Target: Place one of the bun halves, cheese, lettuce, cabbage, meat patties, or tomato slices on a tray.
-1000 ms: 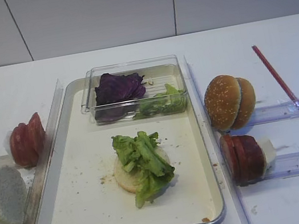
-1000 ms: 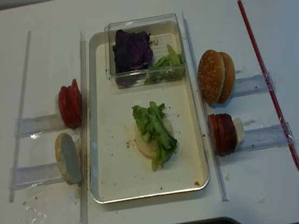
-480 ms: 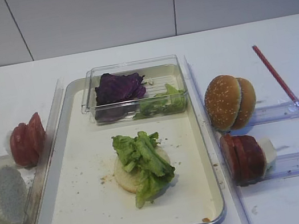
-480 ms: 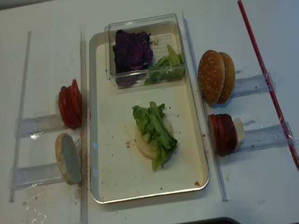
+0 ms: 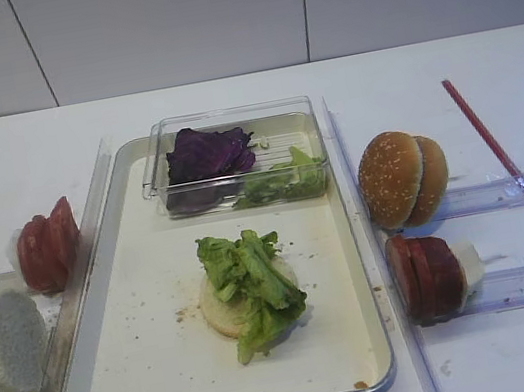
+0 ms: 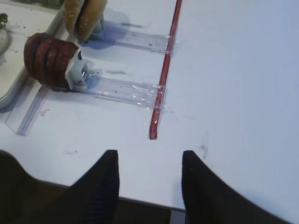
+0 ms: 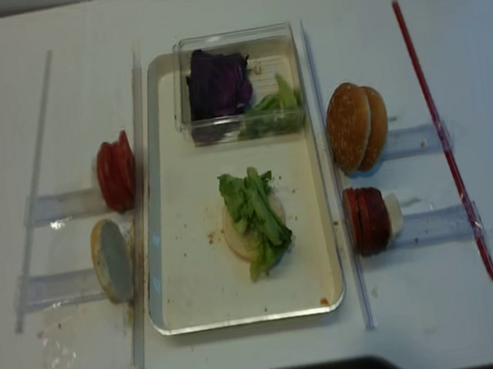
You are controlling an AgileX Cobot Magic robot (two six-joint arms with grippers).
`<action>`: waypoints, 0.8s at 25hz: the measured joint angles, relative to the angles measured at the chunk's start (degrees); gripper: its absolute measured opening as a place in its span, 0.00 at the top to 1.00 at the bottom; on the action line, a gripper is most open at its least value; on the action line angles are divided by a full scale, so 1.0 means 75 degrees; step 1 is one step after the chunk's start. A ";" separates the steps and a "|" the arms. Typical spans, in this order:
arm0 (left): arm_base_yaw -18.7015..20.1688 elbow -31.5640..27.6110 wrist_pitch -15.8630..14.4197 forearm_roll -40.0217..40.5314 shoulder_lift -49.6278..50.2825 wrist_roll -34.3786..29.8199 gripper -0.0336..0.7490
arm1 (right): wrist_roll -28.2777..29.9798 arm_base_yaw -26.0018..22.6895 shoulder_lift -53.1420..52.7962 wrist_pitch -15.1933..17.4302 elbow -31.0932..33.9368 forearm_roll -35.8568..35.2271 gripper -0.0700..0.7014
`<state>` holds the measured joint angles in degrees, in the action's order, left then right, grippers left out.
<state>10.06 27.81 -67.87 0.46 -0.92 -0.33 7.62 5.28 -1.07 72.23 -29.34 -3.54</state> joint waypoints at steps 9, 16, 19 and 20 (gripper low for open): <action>0.0000 0.0000 0.0000 0.0000 0.0000 0.0000 0.52 | 0.0000 0.0000 0.0000 -0.0838 0.0333 0.0031 0.45; -0.0106 0.0000 0.0000 0.0000 0.0000 0.0000 0.52 | 0.0000 0.0000 0.0000 -0.0854 0.0333 0.0031 0.45; -0.0106 0.0000 0.0000 0.0000 0.0000 0.0000 0.52 | 0.0000 0.0000 0.0000 -0.0854 0.0333 0.0031 0.45; -0.0106 0.0000 0.0000 0.0000 0.0000 0.0000 0.52 | 0.0000 0.0000 0.0000 -0.0854 0.0333 0.0031 0.45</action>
<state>9.26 27.81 -67.87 0.46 -0.92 -0.33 7.62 5.28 -1.07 65.82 -26.84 -3.30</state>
